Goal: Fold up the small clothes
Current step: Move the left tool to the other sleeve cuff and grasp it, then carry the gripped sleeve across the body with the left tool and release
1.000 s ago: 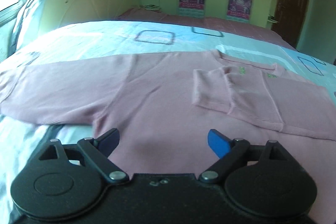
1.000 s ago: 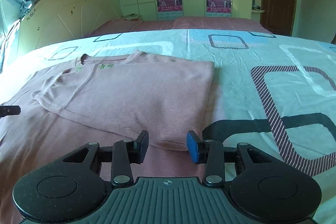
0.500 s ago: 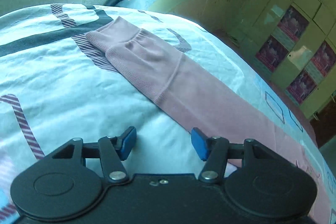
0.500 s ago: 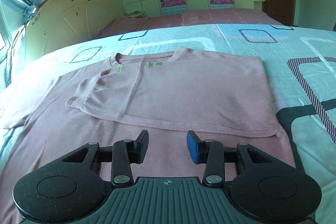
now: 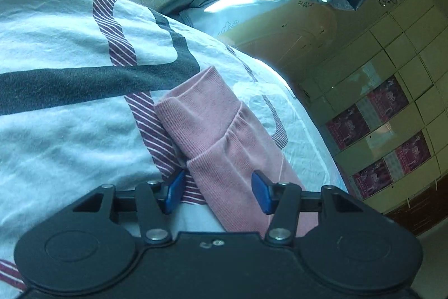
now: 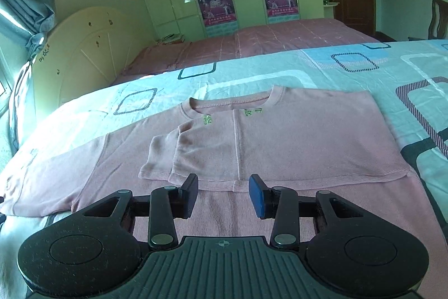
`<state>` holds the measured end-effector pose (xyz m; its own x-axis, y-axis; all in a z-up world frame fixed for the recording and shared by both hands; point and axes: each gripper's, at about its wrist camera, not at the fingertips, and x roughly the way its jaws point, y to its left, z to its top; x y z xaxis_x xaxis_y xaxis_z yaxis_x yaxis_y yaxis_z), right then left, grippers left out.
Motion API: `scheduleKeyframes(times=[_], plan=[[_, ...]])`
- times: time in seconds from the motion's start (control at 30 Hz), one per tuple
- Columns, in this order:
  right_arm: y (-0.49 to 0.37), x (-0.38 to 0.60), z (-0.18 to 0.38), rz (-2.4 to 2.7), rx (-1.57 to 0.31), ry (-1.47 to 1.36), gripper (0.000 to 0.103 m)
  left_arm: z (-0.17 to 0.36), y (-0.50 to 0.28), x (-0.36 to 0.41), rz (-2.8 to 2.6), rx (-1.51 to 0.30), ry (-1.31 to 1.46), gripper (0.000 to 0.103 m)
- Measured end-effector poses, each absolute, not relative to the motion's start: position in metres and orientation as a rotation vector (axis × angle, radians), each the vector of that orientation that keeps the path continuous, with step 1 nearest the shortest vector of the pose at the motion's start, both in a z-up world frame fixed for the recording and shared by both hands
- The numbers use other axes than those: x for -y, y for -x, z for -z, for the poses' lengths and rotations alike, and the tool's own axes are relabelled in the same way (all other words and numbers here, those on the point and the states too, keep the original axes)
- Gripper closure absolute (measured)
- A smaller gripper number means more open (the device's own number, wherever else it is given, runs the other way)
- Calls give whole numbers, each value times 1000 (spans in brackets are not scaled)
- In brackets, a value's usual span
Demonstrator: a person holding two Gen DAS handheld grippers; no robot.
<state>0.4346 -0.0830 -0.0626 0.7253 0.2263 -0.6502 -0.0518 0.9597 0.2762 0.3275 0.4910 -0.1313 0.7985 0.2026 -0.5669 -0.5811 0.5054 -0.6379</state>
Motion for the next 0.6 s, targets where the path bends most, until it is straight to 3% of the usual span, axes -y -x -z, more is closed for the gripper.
scheduleKeyframes(times=[0.17, 0.2, 0.27, 0.43, 0.6], plan=[[-435, 98, 59, -110, -746, -272, 63, 133, -334, -506, -512, -439, 959, 60], [-435, 101, 60, -104, -748, -283, 63, 132, -339, -506, -528, -472, 930, 78], [-436, 109, 62, -91, -758, -305, 63, 125, -352, -502, -540, -557, 802, 91], [-436, 124, 67, -89, -766, -330, 63, 103, -362, -476, -480, -547, 702, 94], [-438, 137, 73, -96, -765, -341, 63, 75, -390, -403, -331, -535, 579, 94]])
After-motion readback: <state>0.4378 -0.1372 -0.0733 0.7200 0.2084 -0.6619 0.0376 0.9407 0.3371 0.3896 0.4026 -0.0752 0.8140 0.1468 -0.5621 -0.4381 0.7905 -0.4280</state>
